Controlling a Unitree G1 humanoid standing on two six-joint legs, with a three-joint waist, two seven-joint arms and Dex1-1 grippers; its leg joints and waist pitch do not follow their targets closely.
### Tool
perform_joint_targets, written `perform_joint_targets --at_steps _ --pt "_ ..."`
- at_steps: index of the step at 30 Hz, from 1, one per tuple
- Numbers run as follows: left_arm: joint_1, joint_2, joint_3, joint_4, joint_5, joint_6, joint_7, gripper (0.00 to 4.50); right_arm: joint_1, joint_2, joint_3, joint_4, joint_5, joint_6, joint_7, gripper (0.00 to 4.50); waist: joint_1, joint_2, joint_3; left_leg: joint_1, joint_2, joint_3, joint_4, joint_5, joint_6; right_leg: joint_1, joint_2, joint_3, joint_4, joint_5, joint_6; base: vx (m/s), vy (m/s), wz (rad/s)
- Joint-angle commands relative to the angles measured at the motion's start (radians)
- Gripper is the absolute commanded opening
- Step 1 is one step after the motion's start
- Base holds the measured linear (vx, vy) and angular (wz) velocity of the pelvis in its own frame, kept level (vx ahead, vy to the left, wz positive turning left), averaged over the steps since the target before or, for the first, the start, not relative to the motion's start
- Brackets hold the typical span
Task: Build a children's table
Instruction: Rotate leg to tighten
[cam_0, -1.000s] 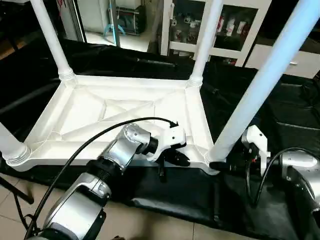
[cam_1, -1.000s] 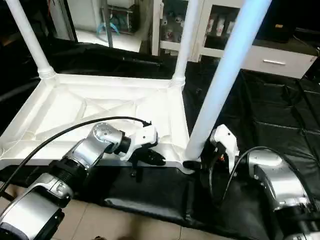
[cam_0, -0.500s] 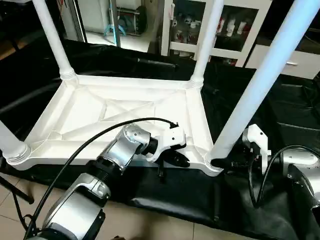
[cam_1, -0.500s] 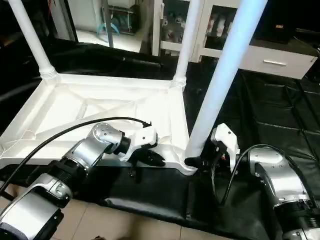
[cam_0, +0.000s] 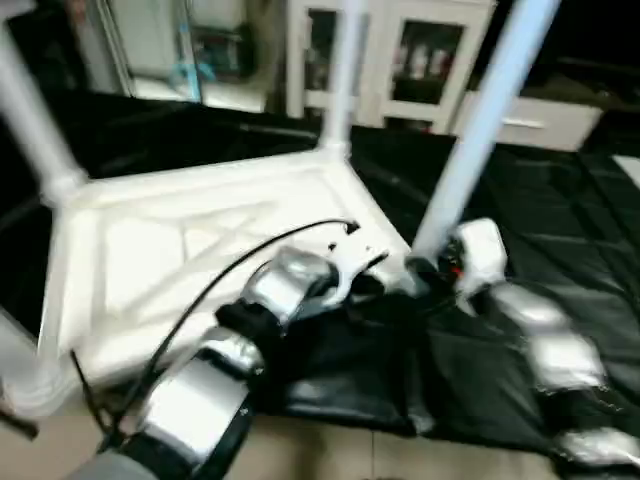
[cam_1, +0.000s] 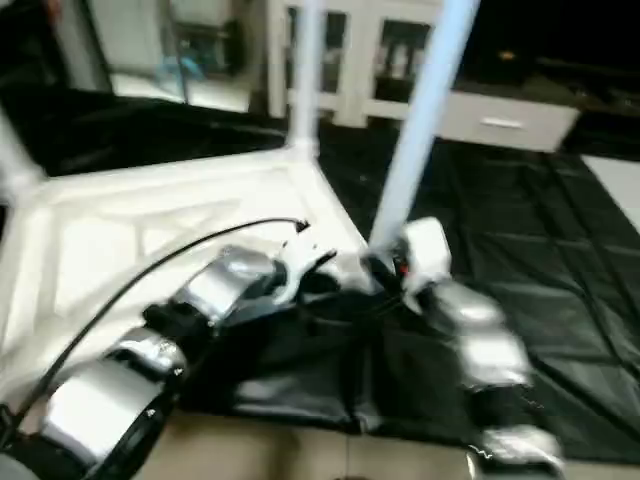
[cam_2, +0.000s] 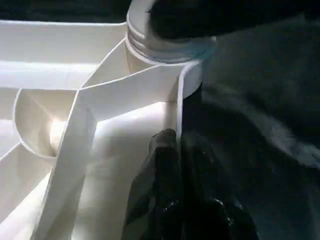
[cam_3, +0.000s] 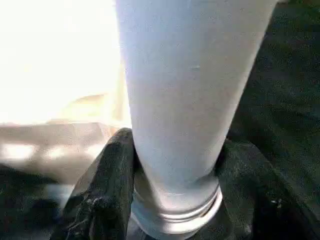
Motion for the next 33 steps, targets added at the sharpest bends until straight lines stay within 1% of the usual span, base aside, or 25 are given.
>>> perform_joint_targets --at_steps 1,2,3,4,5,6,8,11,12,14,15,17,18,19,20,21,23,24,25,26,27,28,30,32,33 --pt "-0.043 -0.026 0.045 0.023 -0.010 -0.032 0.137 0.00 0.007 0.057 0.059 0.115 -0.082 -0.008 -0.144 1.99 -0.005 0.002 -0.052 -0.003 0.027 -0.035 -0.094 -0.385 -0.023 0.031 -0.035 0.015 -0.088 -0.492 -0.126 0.000 0.000 0.00" --pt "-0.050 -0.034 0.052 0.029 -0.012 -0.039 0.155 0.00 -0.005 0.080 0.066 0.126 -0.086 -0.021 -0.163 1.99 -0.007 -0.001 -0.053 -0.002 0.027 -0.034 -0.093 -0.383 -0.019 0.028 -0.035 0.015 -0.090 -0.485 -0.129 0.000 0.000 0.00" --pt "-0.055 -0.039 0.055 0.033 -0.013 -0.044 0.165 0.00 -0.013 0.095 0.069 0.133 -0.088 -0.028 -0.174 1.98 -0.005 0.000 -0.055 0.004 0.028 -0.030 -0.090 -0.368 -0.009 0.026 -0.036 0.017 -0.092 -0.449 -0.147 0.000 0.000 0.00" --pt "-0.066 -0.047 0.067 0.040 -0.015 -0.053 0.185 0.00 -0.027 0.119 0.065 0.145 -0.087 -0.029 -0.186 1.98 -0.005 -0.001 -0.056 -0.001 0.029 -0.026 -0.090 -0.334 0.007 0.030 -0.033 0.023 -0.082 -0.369 -0.175 0.000 0.000 0.00" --pt "-0.066 -0.047 0.067 0.040 -0.015 -0.053 0.185 0.00 -0.027 0.119 0.065 0.145 -0.087 -0.029 -0.186 1.98 -0.002 0.003 -0.056 -0.003 0.031 -0.024 -0.091 -0.305 0.021 0.033 -0.033 0.024 -0.075 -0.311 -0.193 0.055 0.001 0.04" --pt "-0.078 -0.046 0.074 0.050 -0.012 -0.058 0.197 0.00 -0.035 0.134 0.055 0.148 -0.090 -0.032 -0.204 1.98 -0.001 -0.001 -0.056 -0.004 0.031 -0.021 -0.090 -0.294 0.028 0.034 -0.031 0.024 -0.073 -0.289 -0.200 0.000 0.000 0.00" --pt "-0.083 -0.041 0.075 0.058 -0.011 -0.063 0.197 0.00 -0.040 0.142 0.040 0.151 -0.077 -0.049 -0.203 1.98 0.002 0.002 -0.060 -0.003 0.031 -0.018 -0.086 -0.245 0.051 0.038 -0.034 0.025 -0.063 -0.220 -0.224 0.000 0.000 0.00" --pt "-0.086 -0.029 0.075 0.079 -0.010 -0.086 0.193 0.00 -0.036 0.139 0.032 0.142 -0.084 -0.104 -0.207 1.98 0.010 0.001 -0.064 0.000 0.030 -0.012 -0.079 -0.177 0.083 0.041 -0.034 0.027 -0.052 -0.128 -0.255 0.000 0.000 0.00" --pt "-0.086 -0.026 0.075 0.087 -0.008 -0.097 0.187 0.00 -0.028 0.135 0.028 0.131 -0.073 -0.122 -0.182 1.98 0.011 0.000 -0.065 0.000 0.031 -0.011 -0.078 -0.161 0.091 0.042 -0.034 0.027 -0.050 -0.109 -0.261 0.000 0.000 0.00" --pt "-0.078 -0.018 0.073 0.088 -0.008 -0.114 0.151 0.00 -0.002 0.124 0.005 0.079 -0.012 -0.117 -0.095 1.98 0.018 -0.001 -0.065 0.000 0.033 -0.009 -0.075 -0.117 0.130 0.047 -0.037 0.028 -0.044 -0.068 -0.274 0.000 0.000 0.00" --pt "-0.076 -0.016 0.073 0.089 -0.007 -0.114 0.143 0.00 0.005 0.121 -0.003 0.064 0.005 -0.114 -0.078 2.32 0.019 -0.001 -0.063 0.000 0.033 -0.009 -0.076 -0.114 0.137 0.047 -0.037 0.028 -0.044 -0.067 -0.277 0.000 0.000 0.00" --pt "-0.064 -0.006 0.061 0.077 -0.001 -0.154 0.110 0.00 0.029 0.090 -0.001 0.018 0.009 -0.117 -0.051 2.66 0.027 -0.002 -0.064 0.003 0.035 -0.007 -0.075 -0.109 0.146 0.046 -0.037 0.029 -0.045 -0.075 -0.279 0.000 0.000 0.00" --pt "-0.055 0.000 0.056 0.069 -0.001 -0.159 0.084 0.00 0.045 0.064 0.003 -0.008 0.006 -0.120 -0.028 2.66 0.029 0.000 -0.062 0.002 0.035 -0.007 -0.075 -0.112 0.146 0.046 -0.037 0.029 -0.045 -0.079 -0.278 0.000 0.000 0.00" --pt "-0.040 0.009 0.043 0.052 -0.001 -0.177 0.031 0.00 0.066 0.028 -0.002 -0.046 0.011 -0.113 0.006 2.78 0.034 -0.004 -0.060 0.000 0.034 -0.008 -0.076 -0.122 0.145 0.049 -0.036 0.029 -0.047 -0.100 -0.266 0.000 0.000 0.00" --pt "-0.037 0.012 0.041 0.048 -0.001 -0.175 0.019 0.00 0.070 0.020 -0.005 -0.055 0.014 -0.109 0.013 2.78 0.033 -0.004 -0.059 -0.005 0.034 -0.009 -0.077 -0.136 0.141 0.051 -0.038 0.029 -0.049 -0.135 -0.253 0.000 0.000 0.00" --pt "-0.032 0.016 0.038 0.043 -0.002 -0.169 0.004 0.00 0.075 0.009 -0.011 -0.067 0.018 -0.105 0.021 2.93 0.033 -0.004 -0.059 -0.005 0.034 -0.009 -0.077 -0.136 0.141 0.051 -0.038 0.029 -0.049 -0.135 -0.253 0.000 0.000 0.00" --pt "-0.016 0.030 0.021 0.028 0.001 -0.170 -0.045 0.00 0.087 -0.025 -0.022 -0.094 0.026 -0.104 0.050 3.12 0.034 -0.004 -0.057 0.001 0.035 -0.006 -0.077 -0.172 0.122 0.041 -0.036 0.032 -0.056 -0.189 -0.255 0.000 0.000 0.00" --pt "-0.004 0.039 0.012 0.014 -0.002 -0.182 -0.090 0.00 0.093 -0.051 -0.026 -0.110 0.031 -0.103 0.076 3.15 0.034 -0.004 -0.057 -0.001 0.035 -0.006 -0.077 -0.172 0.123 0.043 -0.036 0.032 -0.055 -0.193 -0.256 0.000 0.000 0.00" --pt "0.013 0.056 0.002 -0.007 -0.005 -0.207 -0.144 0.00 0.103 -0.094 -0.029 -0.135 0.047 -0.093 0.142 3.23 0.037 0.002 -0.054 0.001 0.035 -0.005 -0.078 -0.179 0.120 0.040 -0.035 0.032 -0.057 -0.207 -0.253 0.000 0.000 0.00" --pt "0.023 0.066 -0.003 -0.021 -0.007 -0.225 -0.180 0.00 0.111 -0.123 -0.031 -0.154 0.060 -0.083 0.189 3.37 0.040 -0.003 -0.053 -0.001 0.036 -0.006 -0.078 -0.190 0.123 0.044 -0.035 0.033 -0.057 -0.214 -0.246 0.000 0.000 0.00" --pt "0.034 0.080 -0.009 -0.036 -0.011 -0.240 -0.224 0.00 0.122 -0.159 -0.026 -0.178 0.082 -0.066 0.263 3.49 0.041 -0.003 -0.052 -0.003 0.036 -0.006 -0.078 -0.191 0.129 0.044 -0.035 0.033 -0.057 -0.216 -0.244 0.000 0.000 0.00" --pt "0.047 0.098 -0.021 -0.056 -0.015 -0.257 -0.285 0.00 0.135 -0.200 -0.019 -0.206 0.113 -0.050 0.352 3.55 0.042 0.004 -0.053 -0.001 0.036 -0.006 -0.077 -0.191 0.130 0.043 -0.035 0.034 -0.056 -0.214 -0.246 0.000 0.000 0.00" --pt "0.073 0.134 -0.046 -0.101 -0.036 -0.268 -0.426 0.00 0.176 -0.292 0.003 -0.280 0.178 -0.021 0.545 3.65 0.047 0.001 -0.053 0.001 0.039 -0.006 -0.077 -0.200 0.140 0.046 -0.035 0.034 -0.055 -0.203 -0.247 0.000 0.000 0.00" --pt "0.082 0.146 -0.054 -0.116 -0.042 -0.259 -0.469 0.00 0.190 -0.320 0.009 -0.304 0.197 -0.002 0.602 3.75 0.054 0.002 -0.049 -0.002 0.043 -0.005 -0.079 -0.203 0.141 0.041 -0.038 0.037 -0.054 -0.211 -0.256 0.000 0.000 0.00" --pt "0.082 0.146 -0.054 -0.116 -0.042 -0.259 -0.469 0.00 0.190 -0.320 0.009 -0.304 0.197 -0.002 0.602 3.88 0.059 0.003 -0.053 0.006 0.044 -0.004 -0.078 -0.207 0.127 0.035 -0.037 0.036 -0.055 -0.221 -0.260 0.000 0.000 0.00"
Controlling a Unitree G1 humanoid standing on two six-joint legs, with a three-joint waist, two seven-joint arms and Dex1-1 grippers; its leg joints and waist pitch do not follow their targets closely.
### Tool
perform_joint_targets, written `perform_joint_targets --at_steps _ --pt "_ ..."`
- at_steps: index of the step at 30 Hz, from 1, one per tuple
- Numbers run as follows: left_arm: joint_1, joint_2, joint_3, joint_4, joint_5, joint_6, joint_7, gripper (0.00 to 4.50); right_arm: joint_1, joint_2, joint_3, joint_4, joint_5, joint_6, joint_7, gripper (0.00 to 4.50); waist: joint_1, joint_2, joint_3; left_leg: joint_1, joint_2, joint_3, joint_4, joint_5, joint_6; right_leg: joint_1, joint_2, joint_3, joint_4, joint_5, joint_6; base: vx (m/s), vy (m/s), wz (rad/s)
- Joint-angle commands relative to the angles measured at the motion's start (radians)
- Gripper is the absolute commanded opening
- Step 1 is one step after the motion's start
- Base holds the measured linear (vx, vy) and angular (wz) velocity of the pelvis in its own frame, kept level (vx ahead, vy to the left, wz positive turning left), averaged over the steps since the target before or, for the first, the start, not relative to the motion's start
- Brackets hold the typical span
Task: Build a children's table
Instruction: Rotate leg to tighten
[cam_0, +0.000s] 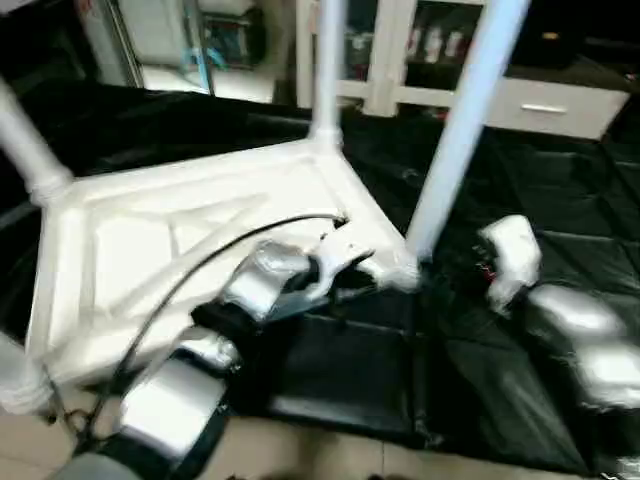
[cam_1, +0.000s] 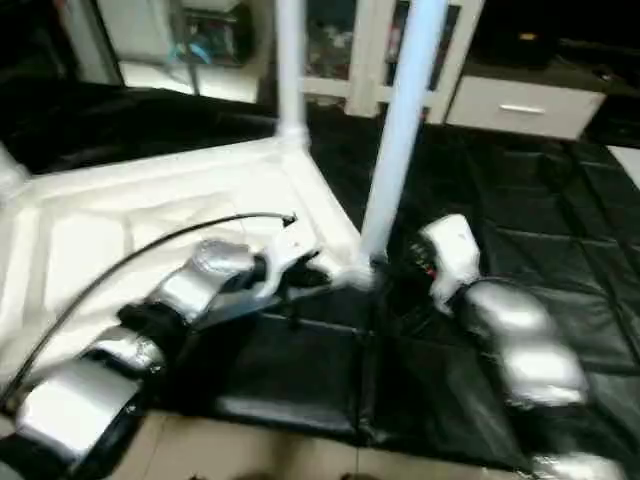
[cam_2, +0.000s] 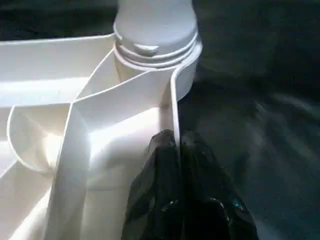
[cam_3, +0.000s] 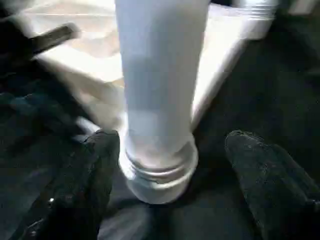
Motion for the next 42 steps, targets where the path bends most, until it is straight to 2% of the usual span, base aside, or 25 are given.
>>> perform_joint_targets --at_steps 1,3,4,5,6,11,14,15,17,18,19,27,29,30,35,38,42 --pt "0.020 0.000 -0.053 -0.049 -0.014 -0.021 -0.102 0.00 0.026 -0.068 0.040 -0.060 0.043 0.049 0.144 4.02 0.001 -0.019 -0.059 0.012 0.040 -0.011 -0.071 -0.211 0.118 0.051 -0.037 0.033 -0.062 -0.229 -0.253 0.000 0.000 0.00" --pt "0.027 0.010 -0.063 -0.060 -0.011 -0.023 -0.126 0.00 0.034 -0.095 0.050 -0.068 0.051 0.065 0.184 4.08 0.011 -0.015 -0.056 0.016 0.047 -0.011 -0.073 -0.206 0.115 0.050 -0.038 0.035 -0.060 -0.215 -0.261 0.000 0.000 0.00" --pt "0.036 0.015 -0.064 -0.077 -0.013 -0.017 -0.146 0.00 0.035 -0.120 0.066 -0.056 0.023 0.033 0.204 4.31 0.013 -0.017 -0.058 0.011 0.047 -0.013 -0.073 -0.192 0.112 0.053 -0.040 0.035 -0.056 -0.203 -0.263 0.000 0.000 0.00" --pt "0.041 0.016 -0.065 -0.088 -0.016 -0.013 -0.160 0.00 0.031 -0.126 0.073 -0.049 0.017 0.034 0.213 4.31 0.014 -0.017 -0.058 0.010 0.047 -0.013 -0.073 -0.189 0.109 0.053 -0.040 0.034 -0.055 -0.203 -0.262 0.000 0.000 0.00" --pt "0.049 0.019 -0.068 -0.107 -0.021 -0.004 -0.179 0.00 0.026 -0.127 0.079 -0.044 0.011 0.026 0.220 4.31 0.015 -0.020 -0.058 0.011 0.045 -0.012 -0.072 -0.192 0.105 0.052 -0.040 0.034 -0.056 -0.210 -0.259 0.000 0.000 0.00" --pt "0.071 0.020 -0.084 -0.152 -0.024 0.015 -0.231 0.00 -0.006 -0.102 0.099 0.003 -0.019 -0.020 0.238 4.31 0.019 -0.020 -0.060 0.014 0.044 -0.010 -0.071 -0.185 0.096 0.050 -0.042 0.035 -0.056 -0.219 -0.257 0.000 0.000 0.00" --pt "0.082 0.026 -0.090 -0.174 -0.026 0.021 -0.239 0.00 -0.029 -0.092 0.111 0.028 -0.011 -0.023 0.246 4.31 0.025 -0.018 -0.062 0.013 0.043 -0.009 -0.068 -0.149 0.105 0.051 -0.039 0.035 -0.048 -0.161 -0.269 0.000 0.000 0.00" --pt "0.086 0.028 -0.091 -0.184 -0.025 0.027 -0.243 0.00 -0.039 -0.084 0.113 0.041 -0.007 -0.025 0.254 4.06 0.026 -0.018 -0.063 0.013 0.043 -0.009 -0.067 -0.144 0.108 0.053 -0.039 0.035 -0.045 -0.153 -0.272 0.000 0.000 0.00" --pt "0.090 0.031 -0.091 -0.192 -0.022 0.032 -0.245 0.00 -0.049 -0.077 0.116 0.054 -0.003 -0.028 0.272 3.97 0.027 -0.013 -0.063 0.012 0.043 -0.010 -0.067 -0.135 0.112 0.055 -0.040 0.034 -0.043 -0.134 -0.279 0.000 0.000 0.00" --pt "0.092 0.032 -0.090 -0.196 -0.020 0.034 -0.244 0.00 -0.052 -0.076 0.119 0.059 -0.003 -0.028 0.281 3.97 0.028 -0.014 -0.064 0.012 0.044 -0.009 -0.066 -0.133 0.115 0.055 -0.039 0.033 -0.043 -0.128 -0.284 0.000 0.000 0.00" --pt "0.094 0.034 -0.090 -0.199 -0.017 0.037 -0.244 0.00 -0.056 -0.080 0.128 0.065 -0.006 -0.025 0.298 3.80 0.030 -0.012 -0.064 0.013 0.044 -0.008 -0.065 -0.133 0.116 0.056 -0.039 0.033 -0.042 -0.126 -0.285 0.000 0.000 0.00" --pt "0.096 0.046 -0.094 -0.206 -0.014 0.044 -0.242 0.00 -0.064 -0.089 0.138 0.090 -0.012 -0.017 0.341 3.07 0.031 -0.014 -0.065 0.011 0.044 -0.009 -0.066 -0.149 0.106 0.058 -0.039 0.032 -0.041 -0.131 -0.285 0.000 0.000 0.00" --pt "0.098 0.048 -0.094 -0.211 -0.014 0.048 -0.242 0.00 -0.065 -0.090 0.140 0.100 -0.016 -0.020 0.350 3.07 0.032 -0.012 -0.065 0.012 0.044 -0.009 -0.066 -0.148 0.105 0.057 -0.039 0.032 -0.042 -0.132 -0.287 0.000 0.000 0.00" --pt "0.100 0.049 -0.095 -0.215 -0.014 0.051 -0.242 0.00 -0.066 -0.092 0.145 0.106 -0.020 -0.022 0.358 2.79 0.032 -0.012 -0.065 0.013 0.044 -0.008 -0.066 -0.151 0.105 0.056 -0.037 0.032 -0.041 -0.131 -0.289 0.000 0.000 0.00" --pt "0.100 0.052 -0.095 -0.216 -0.014 0.054 -0.243 0.00 -0.068 -0.089 0.146 0.109 -0.019 -0.020 0.360 2.40 0.032 -0.013 -0.065 0.012 0.044 -0.009 -0.065 -0.143 0.106 0.058 -0.038 0.032 -0.040 -0.126 -0.288 0.000 0.000 0.00" --pt "0.096 0.052 -0.095 -0.209 -0.012 0.054 -0.241 0.00 -0.065 -0.080 0.144 0.117 -0.017 -0.016 0.354 2.26 0.033 -0.013 -0.065 0.012 0.044 -0.008 -0.065 -0.148 0.104 0.057 -0.038 0.032 -0.041 -0.135 -0.285 0.000 0.000 0.00" --pt "0.089 0.037 -0.083 -0.197 -0.015 0.067 -0.208 0.00 -0.064 -0.047 0.111 0.144 -0.015 0.002 0.276 2.14 0.029 -0.013 -0.063 0.011 0.042 -0.009 -0.067 -0.163 0.097 0.057 -0.038 0.032 -0.045 -0.160 -0.279 0.000 0.000 0.00"
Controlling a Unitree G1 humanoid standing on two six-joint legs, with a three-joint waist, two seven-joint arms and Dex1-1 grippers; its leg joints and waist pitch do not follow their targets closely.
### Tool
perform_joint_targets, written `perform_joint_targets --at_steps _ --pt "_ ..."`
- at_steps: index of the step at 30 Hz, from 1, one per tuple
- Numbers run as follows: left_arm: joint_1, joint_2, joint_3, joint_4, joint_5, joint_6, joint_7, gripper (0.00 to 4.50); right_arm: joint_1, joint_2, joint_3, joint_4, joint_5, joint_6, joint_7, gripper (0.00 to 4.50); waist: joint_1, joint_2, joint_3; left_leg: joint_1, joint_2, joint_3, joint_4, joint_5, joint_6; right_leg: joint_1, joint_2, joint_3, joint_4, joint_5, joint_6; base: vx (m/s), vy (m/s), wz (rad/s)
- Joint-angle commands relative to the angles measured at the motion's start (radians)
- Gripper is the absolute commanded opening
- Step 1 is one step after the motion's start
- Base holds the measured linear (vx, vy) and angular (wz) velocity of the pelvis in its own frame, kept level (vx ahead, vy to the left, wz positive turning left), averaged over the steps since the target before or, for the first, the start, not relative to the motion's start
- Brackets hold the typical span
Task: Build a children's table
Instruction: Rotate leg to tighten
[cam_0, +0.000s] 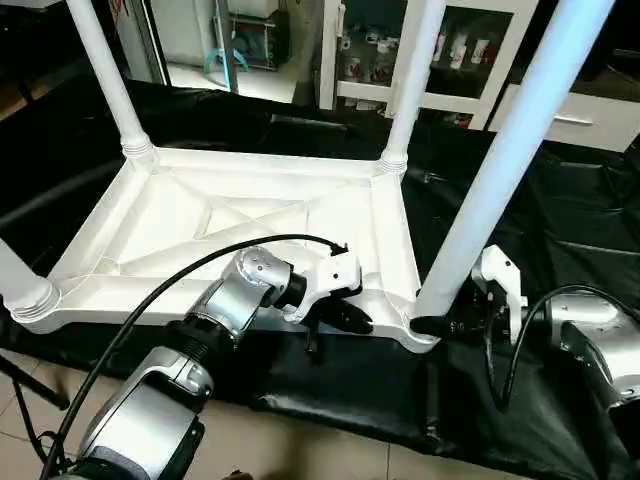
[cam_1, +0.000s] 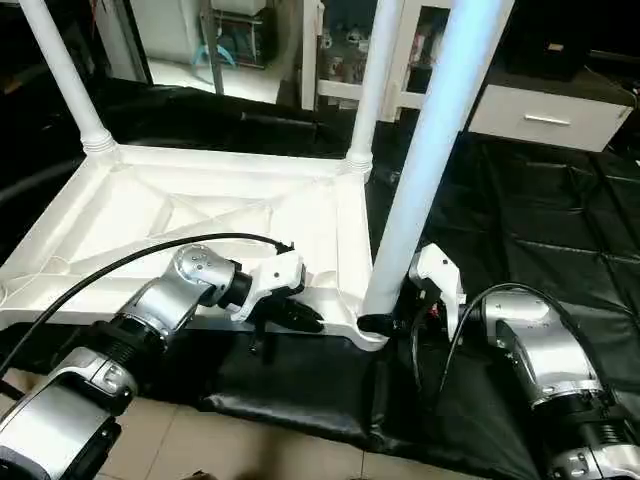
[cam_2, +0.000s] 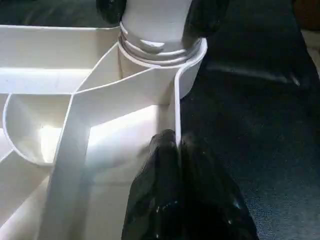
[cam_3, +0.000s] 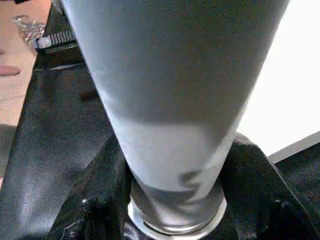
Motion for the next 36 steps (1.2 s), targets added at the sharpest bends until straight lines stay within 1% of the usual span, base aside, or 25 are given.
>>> perform_joint_targets --at_steps 1,2,4,5,6,10,12,13,14,15,17,18,20,21,23,24,25,27,28,29,30,32,34,35,36 --pt "-0.004 -0.022 -0.015 0.004 0.002 0.008 0.010 0.00 -0.004 0.018 -0.026 0.043 0.002 0.038 -0.056 2.14 -0.002 -0.012 -0.061 0.012 0.042 -0.013 -0.076 -0.188 0.089 0.051 -0.035 0.030 -0.053 -0.194 -0.272 0.000 0.000 0.00" --pt "-0.015 -0.037 -0.004 0.021 0.001 0.020 0.044 0.00 -0.005 0.029 -0.029 0.065 -0.019 0.042 -0.107 2.13 -0.006 -0.016 -0.061 0.011 0.041 -0.015 -0.077 -0.201 0.079 0.052 -0.036 0.030 -0.056 -0.228 -0.259 0.000 0.000 0.00" --pt "-0.055 -0.081 0.031 0.086 0.009 0.050 0.175 0.00 -0.006 0.061 -0.034 0.113 -0.072 0.057 -0.241 2.12 -0.012 -0.012 -0.057 0.015 0.038 -0.015 -0.079 -0.228 0.055 0.045 -0.034 0.030 -0.065 -0.281 -0.243 0.000 0.000 0.00" --pt "-0.055 -0.081 0.031 0.086 0.009 0.050 0.175 0.00 -0.006 0.061 -0.034 0.113 -0.072 0.057 -0.241 2.12 -0.013 -0.012 -0.057 0.017 0.037 -0.017 -0.081 -0.241 0.045 0.046 -0.034 0.028 -0.068 -0.306 -0.235 0.000 0.000 0.00" --pt "-0.074 -0.100 0.046 0.117 0.012 0.057 0.237 0.00 -0.004 0.085 -0.044 0.112 -0.071 0.086 -0.291 2.11 -0.019 -0.016 -0.057 0.016 0.036 -0.021 -0.084 -0.278 0.027 0.046 -0.035 0.027 -0.074 -0.365 -0.206 0.000 0.000 0.00" --pt "-0.151 -0.185 0.113 0.228 0.007 0.105 0.491 0.00 -0.013 0.215 -0.078 0.112 -0.121 0.161 -0.584 2.07 -0.038 -0.016 -0.059 0.009 0.032 -0.028 -0.086 -0.288 0.004 0.046 -0.031 0.024 -0.076 -0.372 -0.181 0.000 0.000 0.00" --pt "-0.188 -0.230 0.140 0.279 0.005 0.107 0.625 0.00 -0.033 0.296 -0.074 0.132 -0.168 0.158 -0.735 2.06 -0.048 -0.014 -0.060 0.006 0.028 -0.028 -0.086 -0.297 0.002 0.046 -0.032 0.023 -0.082 -0.392 -0.165 0.000 0.000 0.00" --pt "-0.201 -0.248 0.150 0.298 0.003 0.100 0.672 0.00 -0.047 0.338 -0.077 0.153 -0.181 0.147 -0.803 2.06 -0.050 -0.010 -0.060 0.009 0.028 -0.028 -0.086 -0.300 -0.002 0.042 -0.032 0.023 -0.082 -0.393 -0.165 0.000 0.000 0.00" --pt "-0.201 -0.248 0.150 0.298 0.003 0.100 0.672 0.00 -0.047 0.338 -0.077 0.153 -0.181 0.147 -0.803 2.04 -0.058 -0.012 -0.062 0.011 0.026 -0.028 -0.084 -0.304 -0.003 0.040 -0.030 0.023 -0.084 -0.384 -0.170 0.000 0.000 0.00" --pt "-0.219 -0.270 0.168 0.324 0.002 0.062 0.747 0.00 -0.071 0.398 -0.076 0.190 -0.196 0.122 -0.895 2.03 -0.060 0.003 -0.063 0.009 0.026 -0.030 -0.085 -0.296 0.002 0.043 -0.031 0.024 -0.081 -0.359 -0.177 0.000 0.000 0.00" --pt "-0.237 -0.281 0.176 0.353 0.010 0.025 0.826 0.00 -0.096 0.461 -0.076 0.225 -0.203 0.101 -0.969 2.02 -0.068 -0.005 -0.062 0.006 0.024 -0.028 -0.084 -0.294 0.002 0.040 -0.028 0.023 -0.082 -0.338 -0.181 0.000 0.000 0.00" --pt "-0.250 -0.280 0.178 0.371 0.017 0.007 0.864 0.00 -0.110 0.490 -0.073 0.238 -0.212 0.095 -1.000 2.02 -0.068 -0.013 -0.064 0.006 0.023 -0.026 -0.083 -0.288 0.018 0.044 -0.029 0.022 -0.082 -0.337 -0.181 0.000 0.000 0.00" --pt "-0.251 -0.280 0.178 0.372 0.017 0.007 0.864 0.00 -0.111 0.491 -0.073 0.238 -0.212 0.095 -1.001 2.02 -0.066 -0.005 -0.065 0.008 0.024 -0.025 -0.082 -0.270 0.035 0.045 -0.029 0.024 -0.081 -0.318 -0.188 0.000 0.000 0.00" --pt "-0.261 -0.273 0.189 0.381 0.015 -0.003 0.882 0.00 -0.122 0.503 -0.076 0.242 -0.211 0.092 -1.008 2.02 -0.065 -0.009 -0.066 0.006 0.024 -0.024 -0.082 -0.261 0.041 0.046 -0.029 0.023 -0.080 -0.306 -0.190 0.000 0.000 0.00" --pt "-0.265 -0.258 0.189 0.388 0.020 -0.021 0.868 0.00 -0.123 0.499 -0.093 0.217 -0.177 0.083 -0.954 2.02 -0.065 -0.006 -0.065 0.004 0.024 -0.024 -0.083 -0.251 0.047 0.047 -0.029 0.022 -0.078 -0.299 -0.190 0.000 0.000 0.00" --pt "-0.264 -0.249 0.186 0.388 0.023 -0.035 0.852 0.00 -0.121 0.497 -0.111 0.200 -0.156 0.072 -0.935 2.58 -0.064 -0.005 -0.066 0.007 0.027 -0.024 -0.082 -0.246 0.052 0.047 -0.030 0.023 -0.076 -0.281 -0.195 0.000 0.000 0.00" --pt "-0.264 -0.244 0.184 0.391 0.024 -0.044 0.838 0.00 -0.116 0.497 -0.130 0.182 -0.132 0.073 -0.914 2.71 -0.062 -0.010 -0.066 0.005 0.027 -0.023 -0.081 -0.236 0.062 0.048 -0.030 0.024 -0.074 -0.261 -0.201 0.000 0.000 0.00" --pt "-0.265 -0.240 0.178 0.404 0.027 -0.067 0.813 0.00 -0.100 0.489 -0.140 0.146 -0.112 0.071 -0.881 2.76 -0.060 -0.007 -0.067 -0.004 0.026 -0.026 -0.082 -0.218 0.080 0.057 -0.033 0.024 -0.068 -0.239 -0.197 0.000 0.000 0.00" --pt "-0.265 -0.238 0.175 0.409 0.028 -0.077 0.803 0.00 -0.087 0.481 -0.139 0.123 -0.111 0.073 -0.875 2.90 -0.068 -0.007 -0.071 -0.016 0.027 -0.032 -0.082 -0.190 0.087 0.066 -0.033 0.021 -0.060 -0.210 -0.193 0.000 0.000 0.00" --pt "-0.265 -0.237 0.174 0.411 0.029 -0.080 0.799 0.00 -0.082 0.478 -0.138 0.114 -0.110 0.074 -0.874 3.06 -0.068 -0.007 -0.072 -0.016 0.027 -0.032 -0.081 -0.174 0.091 0.065 -0.034 0.020 -0.061 -0.197 -0.194 0.000 0.000 0.00" --pt "-0.265 -0.236 0.169 0.416 0.031 -0.090 0.784 0.00 -0.064 0.466 -0.137 0.084 -0.110 0.079 -0.872 3.14 -0.068 -0.007 -0.076 -0.007 0.028 -0.028 -0.072 -0.137 0.105 0.056 -0.034 0.021 -0.056 -0.136 -0.223 0.000 0.000 0.00" --pt "-0.267 -0.237 0.163 0.426 0.032 -0.107 0.771 0.00 -0.043 0.451 -0.132 0.047 -0.113 0.085 -0.872 3.20 -0.060 -0.007 -0.087 -0.003 0.026 -0.023 -0.057 -0.012 0.160 0.057 -0.032 0.024 -0.030 0.053 -0.283 0.000 0.000 0.00" --pt "-0.268 -0.242 0.154 0.434 0.033 -0.141 0.732 0.00 -0.002 0.417 -0.127 -0.018 -0.131 0.091 -0.881 3.42 -0.048 -0.004 -0.085 -0.003 0.025 -0.019 -0.049 0.069 0.216 0.051 -0.030 0.025 -0.022 0.141 -0.305 0.000 0.000 0.00" --pt "-0.268 -0.246 0.152 0.435 0.034 -0.155 0.717 0.00 0.011 0.406 -0.128 -0.037 -0.139 0.091 -0.883 3.42 -0.045 -0.001 -0.082 -0.006 0.023 -0.019 -0.049 0.072 0.227 0.051 -0.031 0.024 -0.024 0.131 -0.308 0.000 0.000 0.00" --pt "-0.268 -0.249 0.150 0.436 0.035 -0.164 0.706 0.00 0.021 0.399 -0.130 -0.049 -0.144 0.089 -0.883 3.61 -0.037 -0.001 -0.079 -0.001 0.026 -0.015 -0.050 0.034 0.230 0.049 -0.032 0.024 -0.032 0.053 -0.298 0.000 0.000 0.00"
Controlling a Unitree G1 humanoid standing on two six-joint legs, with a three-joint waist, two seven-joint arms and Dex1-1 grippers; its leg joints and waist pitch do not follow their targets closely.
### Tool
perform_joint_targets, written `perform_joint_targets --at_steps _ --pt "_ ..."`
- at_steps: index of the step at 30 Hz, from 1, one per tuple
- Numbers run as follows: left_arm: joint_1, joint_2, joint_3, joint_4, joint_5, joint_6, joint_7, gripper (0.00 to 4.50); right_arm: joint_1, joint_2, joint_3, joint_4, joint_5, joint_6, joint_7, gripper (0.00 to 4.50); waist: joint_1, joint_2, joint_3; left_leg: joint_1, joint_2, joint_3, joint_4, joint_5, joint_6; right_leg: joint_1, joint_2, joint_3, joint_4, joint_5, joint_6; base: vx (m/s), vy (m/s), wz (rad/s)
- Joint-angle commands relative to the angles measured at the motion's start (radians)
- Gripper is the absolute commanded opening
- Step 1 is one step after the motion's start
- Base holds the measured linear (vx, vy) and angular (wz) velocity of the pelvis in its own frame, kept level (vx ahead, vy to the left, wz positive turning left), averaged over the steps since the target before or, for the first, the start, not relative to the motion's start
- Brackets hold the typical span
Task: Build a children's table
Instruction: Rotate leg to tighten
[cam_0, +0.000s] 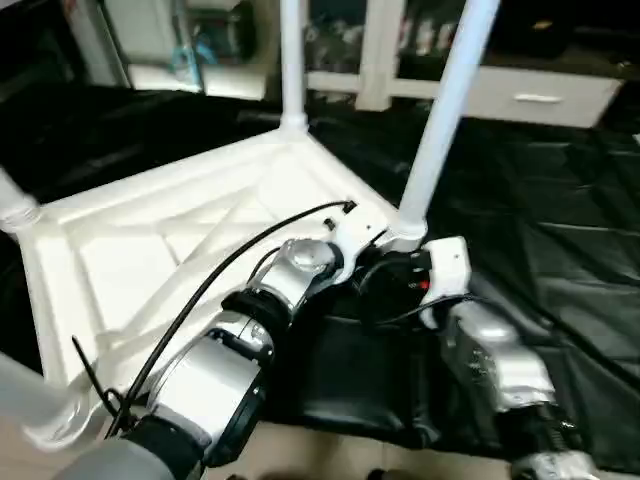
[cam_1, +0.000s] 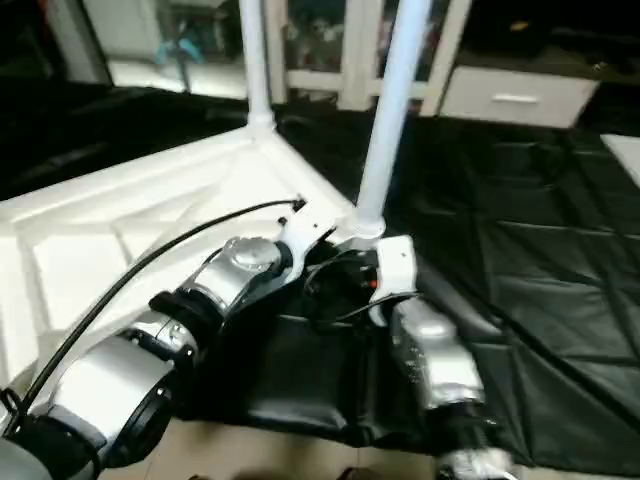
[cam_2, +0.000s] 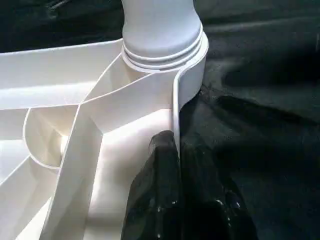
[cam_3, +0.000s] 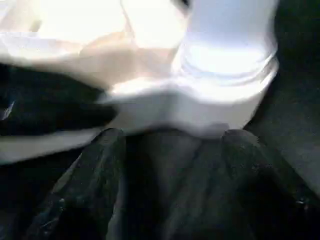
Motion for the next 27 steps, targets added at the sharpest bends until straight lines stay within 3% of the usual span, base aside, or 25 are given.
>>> perform_joint_targets --at_steps 1,3,7,14,15,16,17,18,20,23,24,25,26,27 --pt "-0.023 -0.022 0.000 -0.024 -0.003 -0.123 -0.046 0.00 0.043 -0.017 -0.016 -0.063 -0.015 0.014 0.009 3.61 0.007 -0.010 -0.075 0.019 0.027 -0.009 -0.051 0.019 0.222 0.073 -0.034 0.028 -0.035 0.023 -0.293 0.000 0.000 0.00" --pt "-0.021 -0.039 -0.009 -0.022 -0.001 -0.161 -0.081 0.00 0.082 -0.030 -0.027 -0.115 -0.007 0.029 0.026 3.61 0.017 -0.014 -0.072 0.024 0.030 -0.007 -0.055 -0.036 0.201 0.071 -0.033 0.029 -0.046 -0.049 -0.274 0.000 0.000 0.00" --pt "-0.023 -0.072 -0.030 -0.019 0.010 -0.217 -0.102 0.00 0.158 -0.057 -0.027 -0.209 0.007 0.044 0.043 3.61 0.036 -0.009 -0.070 0.030 0.033 -0.005 -0.060 -0.093 0.160 0.066 -0.033 0.032 -0.051 -0.110 -0.251 0.000 0.000 0.00" --pt "-0.039 -0.115 0.012 -0.006 -0.007 -0.310 -0.028 0.00 0.234 -0.070 -0.029 -0.294 0.019 0.062 0.041 3.61 0.034 -0.014 -0.070 0.018 0.028 -0.004 -0.063 -0.129 0.152 0.068 -0.036 0.028 -0.059 -0.175 -0.195 0.000 0.000 0.00" --pt "-0.046 -0.115 0.034 -0.005 -0.029 -0.317 -0.023 0.28 0.244 -0.068 -0.023 -0.306 0.014 0.064 0.042 3.63 0.031 -0.017 -0.070 0.015 0.027 -0.004 -0.063 -0.128 0.156 0.068 -0.036 0.027 -0.059 -0.185 -0.186 0.000 0.000 0.00" --pt "-0.049 -0.113 0.043 -0.008 -0.039 -0.314 -0.027 0.44 0.247 -0.067 -0.020 -0.308 0.011 0.065 0.041 3.64 0.032 -0.015 -0.070 0.015 0.026 -0.004 -0.062 -0.129 0.157 0.066 -0.037 0.026 -0.062 -0.202 -0.179 0.000 0.000 0.00" --pt "-0.049 -0.113 0.044 -0.008 -0.040 -0.314 -0.028 0.44 0.247 -0.067 -0.020 -0.308 0.010 0.065 0.041 3.64 0.032 -0.020 -0.070 0.014 0.025 -0.003 -0.062 -0.129 0.159 0.066 -0.037 0.026 -0.062 -0.207 -0.177 0.000 0.000 0.00" --pt "-0.052 -0.106 0.064 -0.017 -0.062 -0.291 -0.057 0.59 0.248 -0.065 -0.011 -0.308 0.005 0.065 0.035 3.64 0.036 -0.016 -0.073 0.016 0.027 -0.005 -0.062 -0.125 0.161 0.066 -0.039 0.025 -0.061 -0.204 -0.187 0.000 0.000 0.00" --pt "-0.052 -0.099 0.073 -0.022 -0.069 -0.277 -0.068 0.69 0.246 -0.063 -0.004 -0.307 0.004 0.065 0.033 3.64 0.034 -0.019 -0.070 0.016 0.030 -0.004 -0.063 -0.127 0.157 0.060 -0.036 0.023 -0.058 -0.191 -0.196 0.000 0.000 0.00" --pt "-0.049 -0.072 0.072 -0.028 -0.061 -0.229 -0.081 0.94 0.241 -0.063 0.009 -0.308 0.006 0.059 0.045 3.64 0.032 -0.024 -0.069 0.016 0.030 -0.004 -0.064 -0.127 0.154 0.062 -0.036 0.024 -0.057 -0.180 -0.191 0.000 0.000 0.00" --pt "-0.043 -0.056 0.068 -0.037 -0.061 -0.193 -0.114 1.12 0.239 -0.064 0.010 -0.312 0.008 0.060 0.050 3.64 0.033 -0.033 -0.070 0.013 0.027 -0.003 -0.063 -0.111 0.158 0.064 -0.037 0.025 -0.053 -0.171 -0.189 0.000 0.000 0.00" --pt "-0.042 -0.054 0.067 -0.039 -0.061 -0.189 -0.118 1.21 0.239 -0.064 0.010 -0.312 0.009 0.060 0.051 3.64 0.033 -0.030 -0.070 0.014 0.028 -0.003 -0.062 -0.106 0.160 0.064 -0.037 0.026 -0.053 -0.167 -0.190 0.000 0.000 0.00" --pt "-0.023 -0.023 0.064 -0.066 -0.071 -0.130 -0.193 1.21 0.236 -0.065 0.010 -0.315 0.015 0.064 0.061 3.64 0.036 -0.041 -0.068 0.012 0.029 -0.003 -0.063 -0.100 0.162 0.066 -0.041 0.026 -0.051 -0.178 -0.191 0.000 0.000 0.00" --pt "-0.009 -0.005 0.066 -0.089 -0.081 -0.102 -0.230 1.35 0.235 -0.068 0.012 -0.316 0.016 0.064 0.069 3.64 0.035 -0.037 -0.067 0.010 0.028 -0.004 -0.063 -0.095 0.163 0.066 -0.041 0.026 -0.051 -0.187 -0.190 0.000 0.000 0.00"
